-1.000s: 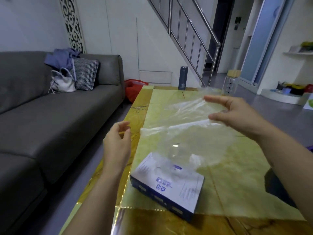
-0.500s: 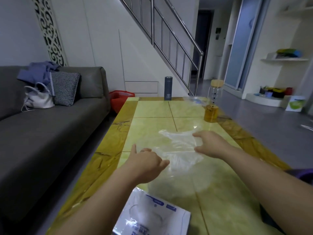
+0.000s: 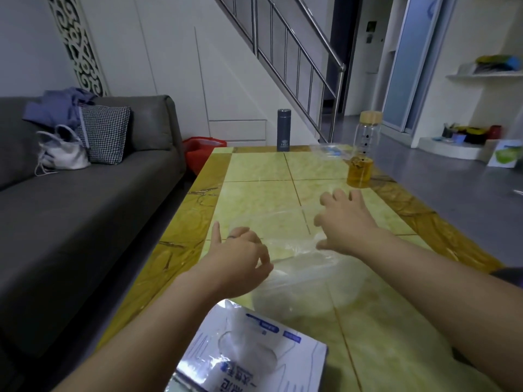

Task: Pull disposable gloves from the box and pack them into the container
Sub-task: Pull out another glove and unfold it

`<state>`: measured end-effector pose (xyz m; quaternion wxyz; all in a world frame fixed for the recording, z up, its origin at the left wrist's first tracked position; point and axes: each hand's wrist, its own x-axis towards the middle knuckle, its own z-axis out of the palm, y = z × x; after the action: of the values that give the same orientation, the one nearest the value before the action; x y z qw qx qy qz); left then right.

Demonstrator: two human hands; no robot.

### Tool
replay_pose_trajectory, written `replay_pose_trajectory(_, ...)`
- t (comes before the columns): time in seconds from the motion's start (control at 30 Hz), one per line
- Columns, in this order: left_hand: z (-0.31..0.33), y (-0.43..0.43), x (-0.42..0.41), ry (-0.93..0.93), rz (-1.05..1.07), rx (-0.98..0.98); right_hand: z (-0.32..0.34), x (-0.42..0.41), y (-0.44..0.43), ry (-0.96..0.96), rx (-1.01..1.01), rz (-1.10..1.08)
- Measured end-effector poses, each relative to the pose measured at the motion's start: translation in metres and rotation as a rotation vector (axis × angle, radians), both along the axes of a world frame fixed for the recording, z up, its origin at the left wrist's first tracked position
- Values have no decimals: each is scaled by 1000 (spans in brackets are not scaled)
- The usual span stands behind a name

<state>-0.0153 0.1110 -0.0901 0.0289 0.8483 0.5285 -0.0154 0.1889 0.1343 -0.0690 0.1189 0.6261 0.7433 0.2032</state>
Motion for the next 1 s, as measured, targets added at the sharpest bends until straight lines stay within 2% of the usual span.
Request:
replay_pose_trajectory(0.07, -2, -1, 0, -63, 13, 3, 6, -7, -1, 156, -28, 91)
replay_pose_trajectory(0.13, -5, -1, 1, -118, 44, -36, 4, -15, 2, 291, -290, 30)
replay_pose_trajectory(0.23, -10, -2, 0, -189, 65, -132, -13, -17, 14, 266, -697, -179)
replay_pose_trajectory(0.3, -12, -3, -1, -226, 64, -171, -24, -14, 22, 257, -795, -262)
replay_pose_trajectory(0.53, -11, 2, -1, -252, 68, -233, -38, -14, 25, 371, -913, -323)
replay_pose_trajectory(0.7, -12, 2, 1, -222, 69, -237, -23, -16, 32, 424, -704, -89)
replay_pose_trajectory(0.9, -11, 2, -1, -214, 49, -264, -25, -18, 25, 241, -874, -157)
replay_pose_trajectory(1.0, -7, 2, -4, -246, 10, -258, -25, -13, 22, 438, -845, -147)
